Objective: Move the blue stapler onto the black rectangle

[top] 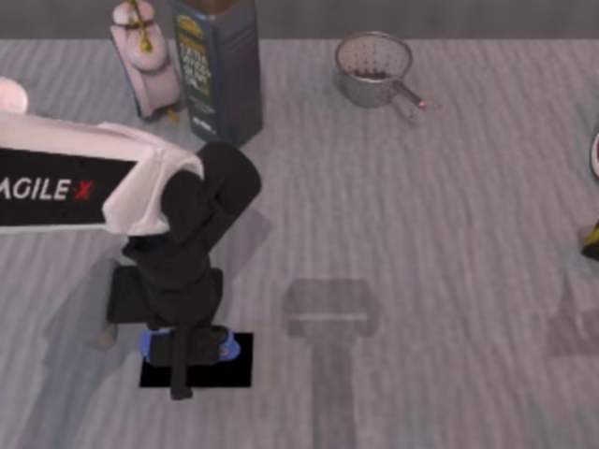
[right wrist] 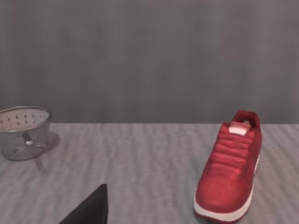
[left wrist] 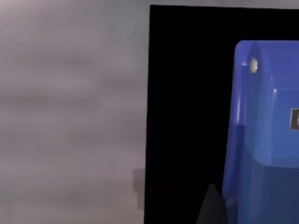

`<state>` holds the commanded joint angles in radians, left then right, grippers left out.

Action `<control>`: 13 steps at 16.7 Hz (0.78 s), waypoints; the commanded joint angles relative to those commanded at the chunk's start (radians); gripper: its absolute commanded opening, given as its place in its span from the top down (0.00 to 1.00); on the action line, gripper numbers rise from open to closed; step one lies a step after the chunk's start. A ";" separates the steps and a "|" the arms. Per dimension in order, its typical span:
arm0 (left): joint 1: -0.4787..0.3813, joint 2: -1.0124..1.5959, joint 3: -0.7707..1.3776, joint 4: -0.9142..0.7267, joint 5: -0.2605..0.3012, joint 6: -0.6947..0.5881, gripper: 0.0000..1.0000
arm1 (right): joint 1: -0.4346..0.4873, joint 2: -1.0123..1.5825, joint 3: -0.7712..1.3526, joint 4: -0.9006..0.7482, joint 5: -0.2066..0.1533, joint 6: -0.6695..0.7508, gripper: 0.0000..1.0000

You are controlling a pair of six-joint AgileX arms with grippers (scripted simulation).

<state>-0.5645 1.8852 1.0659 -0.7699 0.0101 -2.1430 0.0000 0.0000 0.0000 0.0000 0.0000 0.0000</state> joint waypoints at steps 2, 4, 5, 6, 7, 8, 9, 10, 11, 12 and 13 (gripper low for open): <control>0.000 0.000 0.000 0.000 0.000 0.000 0.47 | 0.000 0.000 0.000 0.000 0.000 0.000 0.00; 0.000 0.000 0.000 0.000 0.000 0.000 0.32 | 0.000 0.000 0.000 0.000 0.000 0.000 0.00; 0.000 0.000 0.000 0.000 0.000 0.000 0.25 | 0.000 0.000 0.000 0.000 0.000 0.000 0.00; 0.000 0.000 0.000 0.000 0.000 0.000 0.17 | 0.000 0.000 0.000 0.000 0.000 0.000 0.00; 0.000 0.000 0.000 0.000 0.000 0.000 0.10 | 0.000 0.000 0.000 0.000 0.000 0.000 0.00; 0.000 0.000 0.000 0.000 0.000 0.000 0.02 | 0.000 0.000 0.000 0.000 0.000 0.000 0.00; 0.000 0.000 0.000 0.000 0.000 0.000 0.00 | 0.000 0.000 0.000 0.000 0.000 0.000 0.00; 0.000 0.000 0.000 0.000 0.000 0.000 0.00 | 0.000 0.000 0.000 0.000 0.000 0.000 0.00; 0.000 0.000 0.000 0.000 0.000 0.000 0.00 | 0.000 0.000 0.000 0.000 0.000 0.000 0.00; 0.000 0.000 0.000 0.000 0.000 0.000 0.00 | 0.000 0.000 0.000 0.000 0.000 0.000 0.00; 0.000 0.000 0.000 0.000 0.000 0.000 0.00 | 0.000 0.000 0.000 0.000 0.000 0.000 0.00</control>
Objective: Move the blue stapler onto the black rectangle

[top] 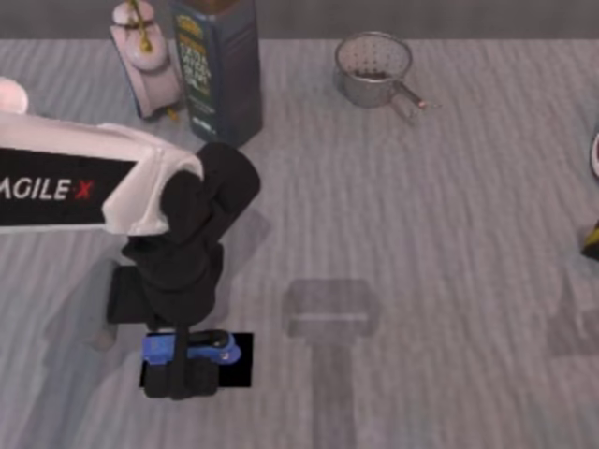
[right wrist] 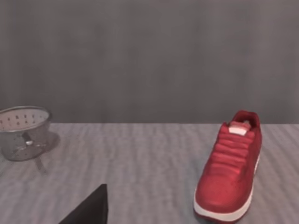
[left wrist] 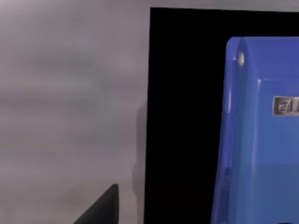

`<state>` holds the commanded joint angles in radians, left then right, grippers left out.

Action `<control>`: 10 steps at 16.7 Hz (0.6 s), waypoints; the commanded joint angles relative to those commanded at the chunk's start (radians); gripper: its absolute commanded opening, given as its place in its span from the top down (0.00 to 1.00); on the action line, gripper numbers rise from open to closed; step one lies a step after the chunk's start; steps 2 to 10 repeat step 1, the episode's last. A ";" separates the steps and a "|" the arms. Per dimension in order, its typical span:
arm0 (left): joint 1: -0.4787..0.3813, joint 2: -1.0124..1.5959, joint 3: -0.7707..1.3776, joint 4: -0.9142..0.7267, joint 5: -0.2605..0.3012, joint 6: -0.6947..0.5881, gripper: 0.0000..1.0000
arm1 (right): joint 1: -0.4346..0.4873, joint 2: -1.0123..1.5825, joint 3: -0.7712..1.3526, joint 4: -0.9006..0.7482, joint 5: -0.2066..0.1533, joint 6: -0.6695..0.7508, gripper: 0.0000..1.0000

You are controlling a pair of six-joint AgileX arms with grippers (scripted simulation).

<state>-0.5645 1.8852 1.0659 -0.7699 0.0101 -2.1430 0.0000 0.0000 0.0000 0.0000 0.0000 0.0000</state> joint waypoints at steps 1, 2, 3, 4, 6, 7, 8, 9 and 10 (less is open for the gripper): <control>0.000 0.000 0.000 0.000 0.000 0.000 0.00 | 0.000 0.000 0.000 0.000 0.000 0.000 0.00; 0.000 0.000 0.000 0.000 0.000 0.000 0.00 | 0.000 0.000 0.000 0.000 0.000 0.000 0.00; 0.000 0.000 0.000 0.000 0.000 0.000 0.00 | 0.000 0.000 0.000 0.000 0.000 0.000 0.00; 0.000 0.000 0.000 0.000 0.000 0.000 0.00 | 0.000 0.000 0.000 0.000 0.000 0.000 0.00; 0.000 0.000 0.000 0.000 0.000 0.000 0.00 | 0.000 0.000 0.000 0.000 0.000 0.000 0.00; 0.000 0.000 0.000 0.000 0.000 0.000 0.00 | 0.000 0.000 0.000 0.000 0.000 0.000 0.00; 0.000 0.000 0.000 0.000 0.000 0.000 0.00 | 0.000 0.000 0.000 0.000 0.000 0.000 0.00; 0.000 0.000 0.000 0.000 0.000 0.000 0.00 | 0.000 0.000 0.000 0.000 0.000 0.000 0.00; 0.000 0.000 0.000 0.000 0.000 0.000 0.00 | 0.000 0.000 0.000 0.000 0.000 0.000 0.00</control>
